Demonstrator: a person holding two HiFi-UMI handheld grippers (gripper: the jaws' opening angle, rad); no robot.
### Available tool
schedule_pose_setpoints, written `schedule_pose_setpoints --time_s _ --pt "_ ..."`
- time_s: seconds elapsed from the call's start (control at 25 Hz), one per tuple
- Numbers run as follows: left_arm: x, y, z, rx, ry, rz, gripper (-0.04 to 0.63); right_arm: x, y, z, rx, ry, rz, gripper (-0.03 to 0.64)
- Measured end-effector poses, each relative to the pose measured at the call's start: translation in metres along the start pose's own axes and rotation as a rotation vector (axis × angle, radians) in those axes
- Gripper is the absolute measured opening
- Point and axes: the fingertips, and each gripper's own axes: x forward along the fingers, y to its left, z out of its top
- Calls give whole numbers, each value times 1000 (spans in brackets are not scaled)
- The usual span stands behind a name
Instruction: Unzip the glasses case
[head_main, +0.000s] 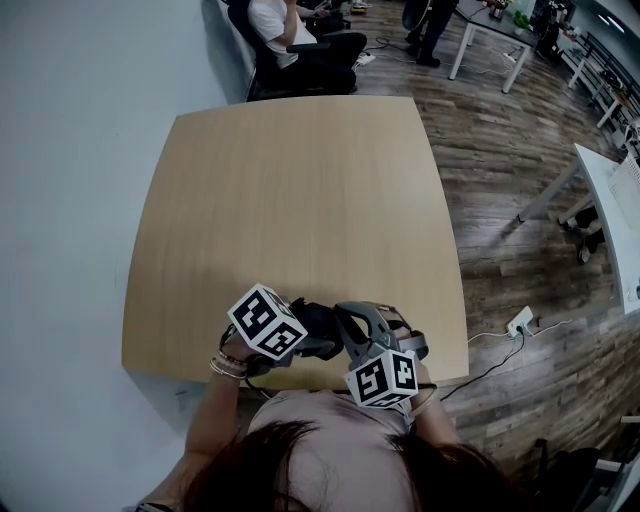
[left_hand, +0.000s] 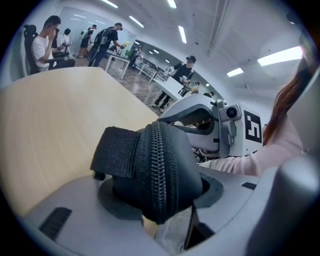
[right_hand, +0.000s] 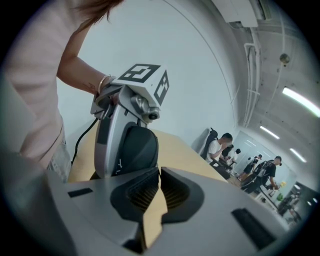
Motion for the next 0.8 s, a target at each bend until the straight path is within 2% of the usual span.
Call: schedule_pose_setpoints --time_s 0.8 --pt "13 1 -11 28 95 -14 227 2 3 -1 -9 8 16 20"
